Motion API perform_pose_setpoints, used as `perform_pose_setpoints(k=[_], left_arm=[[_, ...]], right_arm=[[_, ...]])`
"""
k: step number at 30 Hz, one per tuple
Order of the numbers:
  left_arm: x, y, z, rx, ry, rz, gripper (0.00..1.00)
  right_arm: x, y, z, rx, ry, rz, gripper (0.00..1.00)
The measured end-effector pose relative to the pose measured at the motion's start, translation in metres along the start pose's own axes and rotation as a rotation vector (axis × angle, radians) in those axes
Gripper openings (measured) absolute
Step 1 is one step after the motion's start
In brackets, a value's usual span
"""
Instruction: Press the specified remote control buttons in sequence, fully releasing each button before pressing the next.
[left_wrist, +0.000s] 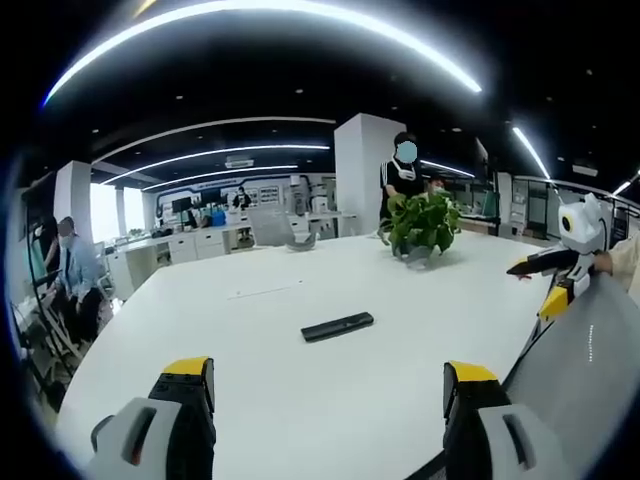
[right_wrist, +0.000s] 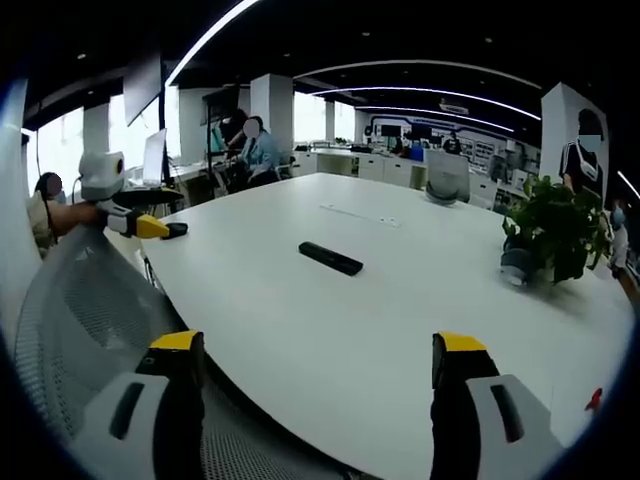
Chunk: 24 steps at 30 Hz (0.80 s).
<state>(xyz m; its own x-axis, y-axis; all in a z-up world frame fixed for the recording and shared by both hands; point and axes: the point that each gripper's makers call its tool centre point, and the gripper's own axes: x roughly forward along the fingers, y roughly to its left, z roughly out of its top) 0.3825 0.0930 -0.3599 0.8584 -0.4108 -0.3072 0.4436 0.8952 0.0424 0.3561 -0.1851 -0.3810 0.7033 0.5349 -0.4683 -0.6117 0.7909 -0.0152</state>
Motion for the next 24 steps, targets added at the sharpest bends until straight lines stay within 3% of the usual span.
perform_pose_setpoints(k=[24], left_arm=[[-0.0017,0.0038,-0.0006,-0.020,-0.004,0.012,0.99]], right_arm=[[-0.0007,-0.0017,-0.0014,0.009,0.006,-0.001,0.95]])
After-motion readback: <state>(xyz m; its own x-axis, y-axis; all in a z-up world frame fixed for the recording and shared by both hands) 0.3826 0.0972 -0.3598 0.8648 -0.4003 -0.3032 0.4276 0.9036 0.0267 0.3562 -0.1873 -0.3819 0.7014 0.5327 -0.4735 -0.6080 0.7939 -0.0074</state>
